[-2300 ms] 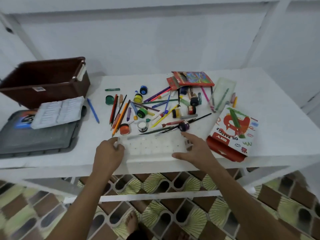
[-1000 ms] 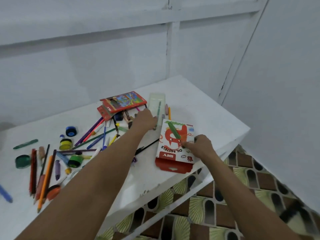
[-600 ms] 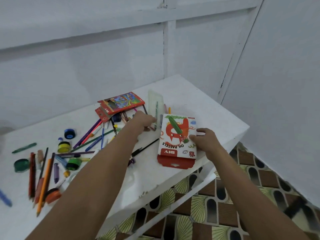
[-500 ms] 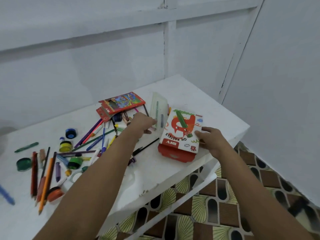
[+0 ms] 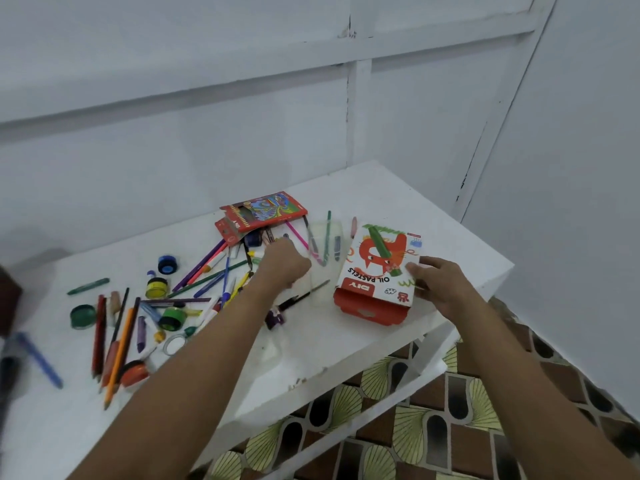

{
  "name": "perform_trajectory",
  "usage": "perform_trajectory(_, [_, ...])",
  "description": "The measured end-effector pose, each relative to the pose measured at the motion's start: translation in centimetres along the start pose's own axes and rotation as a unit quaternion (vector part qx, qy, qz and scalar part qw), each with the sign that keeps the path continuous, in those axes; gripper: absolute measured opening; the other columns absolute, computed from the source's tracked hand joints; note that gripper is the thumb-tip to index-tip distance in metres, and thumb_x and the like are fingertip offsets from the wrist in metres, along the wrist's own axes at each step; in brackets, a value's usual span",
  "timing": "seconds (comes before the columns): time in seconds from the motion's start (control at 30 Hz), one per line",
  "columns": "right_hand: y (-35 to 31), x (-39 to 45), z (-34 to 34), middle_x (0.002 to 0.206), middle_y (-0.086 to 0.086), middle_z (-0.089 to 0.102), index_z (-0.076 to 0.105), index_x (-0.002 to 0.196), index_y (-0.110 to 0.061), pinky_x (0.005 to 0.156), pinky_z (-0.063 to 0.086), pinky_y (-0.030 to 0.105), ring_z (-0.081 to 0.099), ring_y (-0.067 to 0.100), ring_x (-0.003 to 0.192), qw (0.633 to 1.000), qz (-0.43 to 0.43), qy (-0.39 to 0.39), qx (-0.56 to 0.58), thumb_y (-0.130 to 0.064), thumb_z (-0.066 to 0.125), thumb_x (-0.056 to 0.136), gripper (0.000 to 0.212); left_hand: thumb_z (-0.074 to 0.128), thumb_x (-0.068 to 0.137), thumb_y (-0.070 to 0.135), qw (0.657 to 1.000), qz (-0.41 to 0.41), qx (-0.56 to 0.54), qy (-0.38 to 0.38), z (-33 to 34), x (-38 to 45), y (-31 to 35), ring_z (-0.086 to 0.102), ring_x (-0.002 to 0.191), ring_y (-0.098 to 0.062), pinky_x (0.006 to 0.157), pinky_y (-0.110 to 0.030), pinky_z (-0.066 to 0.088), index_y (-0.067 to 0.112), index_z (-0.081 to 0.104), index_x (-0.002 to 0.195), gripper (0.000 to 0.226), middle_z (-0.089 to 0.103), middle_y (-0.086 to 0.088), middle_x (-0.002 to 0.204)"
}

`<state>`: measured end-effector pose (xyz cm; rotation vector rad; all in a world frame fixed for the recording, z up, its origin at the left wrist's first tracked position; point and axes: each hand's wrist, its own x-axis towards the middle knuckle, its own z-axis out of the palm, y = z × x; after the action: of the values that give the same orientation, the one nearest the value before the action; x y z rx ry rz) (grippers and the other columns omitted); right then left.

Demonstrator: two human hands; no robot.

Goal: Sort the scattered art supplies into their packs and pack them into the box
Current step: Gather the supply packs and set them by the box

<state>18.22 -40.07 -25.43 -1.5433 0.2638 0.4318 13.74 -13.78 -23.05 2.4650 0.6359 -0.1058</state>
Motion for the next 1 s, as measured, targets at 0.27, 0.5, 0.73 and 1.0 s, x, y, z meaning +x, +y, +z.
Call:
perform_trajectory(0.27, [-1.3, 3.4, 6.1, 0.105, 0.017, 0.069, 0.048, 0.128, -0.001, 0.077, 0.057, 0.041, 0.069, 0.027, 0.091, 0.999, -0.007, -0.050, -0.013, -0.006, 0.063, 0.088, 0.043, 0.060, 0.082, 0.016, 0.984, 0.050, 0.088, 0.147, -4.6, 7.0, -4.5, 0.056, 0.078, -0.026, 0.056, -0.029, 0.038, 0.003, 0.061, 0.085, 0.014, 0.057, -0.009, 0.081])
perform_trajectory(0.5, [-1.4, 5.6, 7.8, 0.103, 0.016, 0.070, 0.049, 0.127, -0.002, 0.071, 0.057, 0.036, 0.070, 0.026, 0.089, 0.998, -0.012, -0.062, -0.009, -0.007, 0.064, 0.088, 0.041, 0.064, 0.082, 0.042, 0.960, 0.073, 0.250, 0.103, -4.2, 11.8, -6.9, 0.049, 0.115, -0.033, 0.093, -0.041, 0.043, 0.015, 0.053, 0.129, 0.055, 0.051, -0.015, 0.127])
perform_trajectory(0.73, [-1.6, 5.7, 9.5, 0.101, 0.015, 0.071, 0.051, 0.125, -0.004, 0.071, 0.058, 0.036, 0.071, 0.025, 0.087, 0.997, -0.025, -0.074, 0.001, -0.008, 0.065, 0.087, 0.041, 0.051, 0.085, 0.015, 0.961, 0.124, 0.171, 0.178, -4.5, 10.8, -7.8, 0.060, 0.087, -0.033, 0.062, -0.031, 0.039, 0.011, 0.066, 0.096, 0.019, 0.065, -0.012, 0.091])
perform_trajectory(1.0, [-4.5, 2.2, 16.6, 0.100, 0.015, 0.071, 0.053, 0.120, -0.003, 0.073, 0.058, 0.040, 0.071, 0.027, 0.088, 0.985, -0.061, -0.158, -0.006, -0.008, 0.066, 0.086, 0.037, 0.050, 0.088, 0.016, 0.924, 0.098, -0.026, 0.368, -13.3, 1.5, -10.5, 0.055, 0.069, -0.016, 0.064, -0.026, 0.040, 0.014, 0.068, 0.093, 0.018, 0.065, 0.001, 0.076])
